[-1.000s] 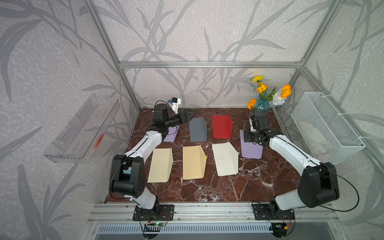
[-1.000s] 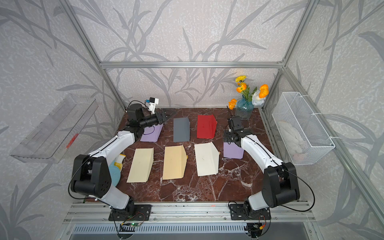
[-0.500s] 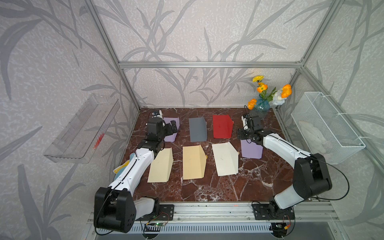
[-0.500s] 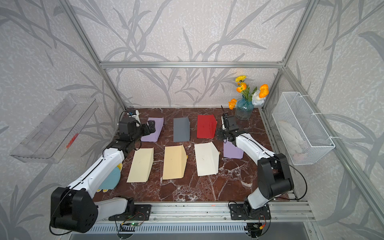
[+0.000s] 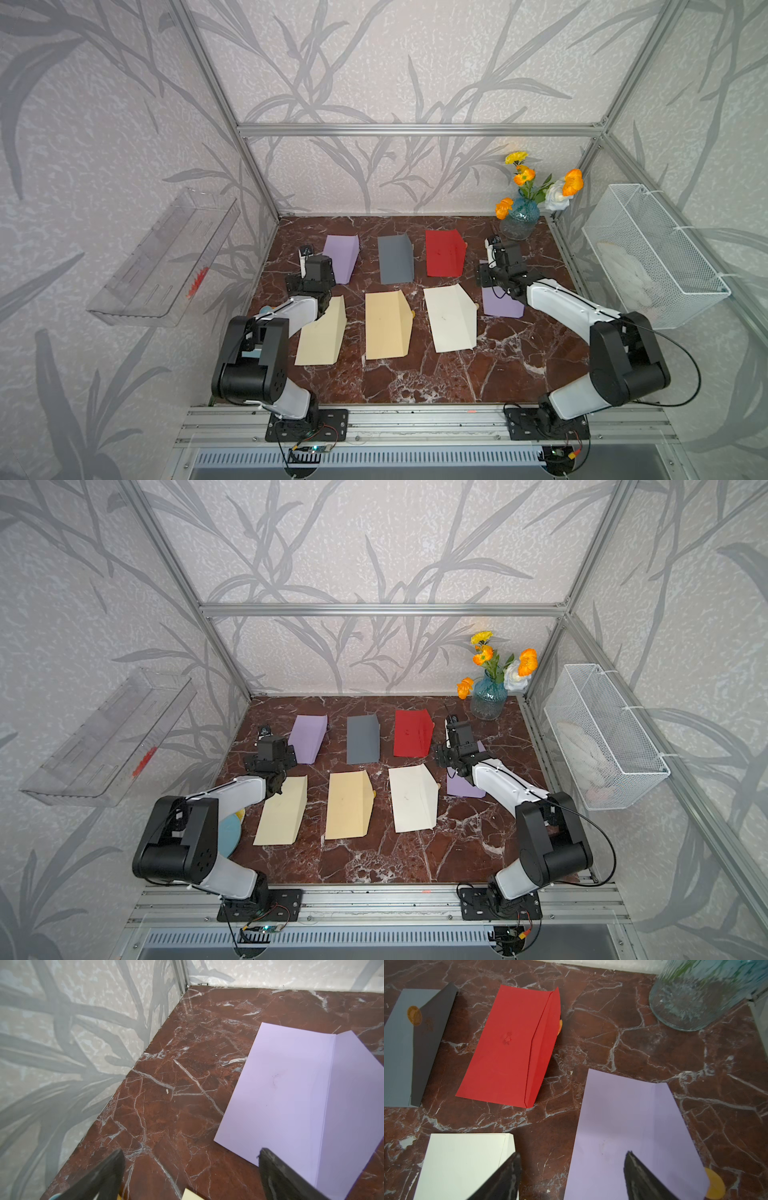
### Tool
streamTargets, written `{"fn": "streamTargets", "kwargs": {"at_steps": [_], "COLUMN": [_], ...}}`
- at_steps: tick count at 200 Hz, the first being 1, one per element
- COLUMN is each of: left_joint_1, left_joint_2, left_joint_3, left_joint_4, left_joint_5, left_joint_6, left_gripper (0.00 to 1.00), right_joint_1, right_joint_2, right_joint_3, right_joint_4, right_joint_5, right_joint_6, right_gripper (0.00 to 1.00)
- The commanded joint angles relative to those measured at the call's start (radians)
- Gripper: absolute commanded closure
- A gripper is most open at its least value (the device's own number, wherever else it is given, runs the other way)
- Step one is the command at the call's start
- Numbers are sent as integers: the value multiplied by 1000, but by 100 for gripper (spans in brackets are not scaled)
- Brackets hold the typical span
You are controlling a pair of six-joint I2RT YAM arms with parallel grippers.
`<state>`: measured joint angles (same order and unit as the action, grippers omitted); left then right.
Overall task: Open the envelope
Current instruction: Reset both arms
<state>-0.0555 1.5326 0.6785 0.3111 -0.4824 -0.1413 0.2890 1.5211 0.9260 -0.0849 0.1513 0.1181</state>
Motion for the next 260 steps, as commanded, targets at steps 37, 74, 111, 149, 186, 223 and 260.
{"fn": "streamTargets", "kwargs": {"at_steps": [37,74,111,149,186,223,260], "left_joint_1": [8,29,31,33,33,32,33], "left_joint_2": [-35,47,28,6,-10,-7,-7], "left_joint_3": [-189,-321,-308,-292,-281,-283,-283], "left_joint_4": [334,695,636,568,516,528,525], "left_joint_5": [25,112,123,123,130,127,128], "left_joint_6": [37,79,64,56,49,51,51], "left_gripper": [0,0,0,0,0,0,0], "right_joint_1": [2,-5,-18,-40,-101,-168,-169], "right_joint_2": [-107,-145,-87,-9,-25,13,32], "right_joint_3": [-194,-308,-345,-414,-504,-508,-532], "right_joint_4": [302,421,510,723,875,896,969], "right_joint_5": [179,276,265,121,44,-51,-66], "right_joint_6": [-83,-157,-229,-289,-237,-187,-198], "right_gripper": [22,22,23,25,24,21,15]}}
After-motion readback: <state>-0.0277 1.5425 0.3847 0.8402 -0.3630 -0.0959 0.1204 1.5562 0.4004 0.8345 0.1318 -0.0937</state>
